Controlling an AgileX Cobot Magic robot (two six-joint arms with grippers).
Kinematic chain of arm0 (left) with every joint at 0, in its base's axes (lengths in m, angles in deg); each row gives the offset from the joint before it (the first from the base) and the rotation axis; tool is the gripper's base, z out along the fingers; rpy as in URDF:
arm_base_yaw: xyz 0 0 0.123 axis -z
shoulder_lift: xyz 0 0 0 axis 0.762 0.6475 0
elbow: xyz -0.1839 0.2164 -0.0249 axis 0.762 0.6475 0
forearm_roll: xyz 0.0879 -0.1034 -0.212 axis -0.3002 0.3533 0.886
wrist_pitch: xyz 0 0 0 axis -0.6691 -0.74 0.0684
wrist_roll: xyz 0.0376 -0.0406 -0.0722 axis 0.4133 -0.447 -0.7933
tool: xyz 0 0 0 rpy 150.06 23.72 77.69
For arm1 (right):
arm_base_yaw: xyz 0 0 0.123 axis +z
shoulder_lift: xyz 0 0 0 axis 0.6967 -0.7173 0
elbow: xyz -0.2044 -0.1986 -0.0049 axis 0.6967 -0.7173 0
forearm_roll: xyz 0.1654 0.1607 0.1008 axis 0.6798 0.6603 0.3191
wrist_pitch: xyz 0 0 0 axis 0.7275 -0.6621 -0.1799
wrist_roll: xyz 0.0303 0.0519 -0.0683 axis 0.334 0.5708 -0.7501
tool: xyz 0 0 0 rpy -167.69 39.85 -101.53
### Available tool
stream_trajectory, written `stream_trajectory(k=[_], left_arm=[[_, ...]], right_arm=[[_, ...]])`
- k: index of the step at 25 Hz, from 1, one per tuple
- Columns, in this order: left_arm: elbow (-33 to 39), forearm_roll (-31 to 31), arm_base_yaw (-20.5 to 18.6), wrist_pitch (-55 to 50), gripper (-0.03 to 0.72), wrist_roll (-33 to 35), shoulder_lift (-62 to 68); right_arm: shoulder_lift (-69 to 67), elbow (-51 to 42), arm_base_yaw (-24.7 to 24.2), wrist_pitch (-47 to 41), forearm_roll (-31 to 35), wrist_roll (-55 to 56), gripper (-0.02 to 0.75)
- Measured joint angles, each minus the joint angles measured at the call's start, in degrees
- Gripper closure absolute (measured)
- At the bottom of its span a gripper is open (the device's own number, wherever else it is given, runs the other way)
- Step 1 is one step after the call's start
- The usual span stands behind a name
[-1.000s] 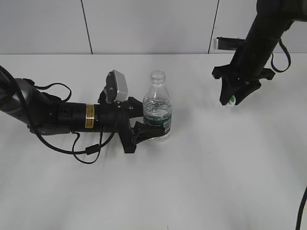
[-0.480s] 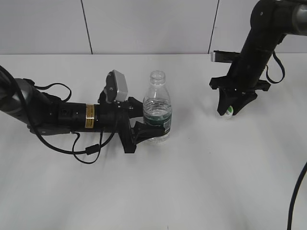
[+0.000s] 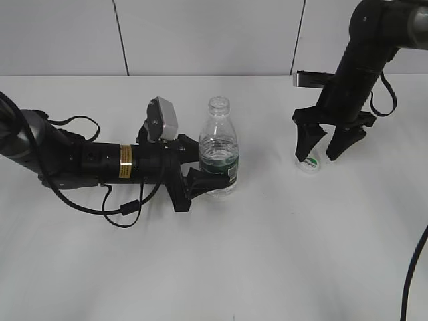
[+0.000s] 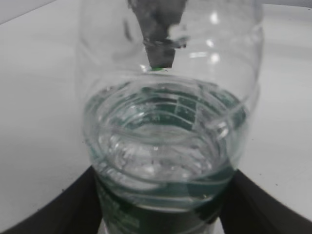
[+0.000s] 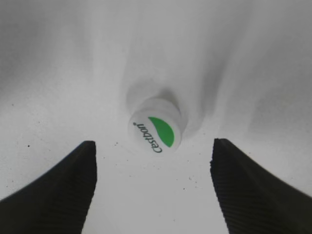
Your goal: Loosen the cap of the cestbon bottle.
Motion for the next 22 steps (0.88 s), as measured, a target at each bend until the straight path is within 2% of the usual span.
stream_trajectory(k=[7, 10, 15, 19, 22], left_arm=[[0.00, 0.19, 0.00, 0.18, 0.272, -0.21, 0.07], [0.00, 0.38, 0.00, 0.47, 0.268, -2.49, 0.12], [0.00, 0.61, -0.61, 4.27, 0.124, -5.13, -0.06], [0.00, -0.52, -2.03, 4.63, 0.109, -5.41, -1.16], [0.00, -4.70, -3.62, 4.34, 0.109, -7.05, -2.36]], right_arm=[[0.86, 2.27, 0.00, -0.03, -0.30, -0.06, 0.169], [2.11, 3.94, 0.00, -0.72, -0.50, -0.10, 0.169], [3.18, 4.75, 0.00, -0.61, -0.50, -0.17, 0.169], [3.42, 4.75, 0.00, -0.61, -0.50, -0.17, 0.169], [4.45, 4.75, 0.00, -0.54, -0.57, -0.17, 0.169]])
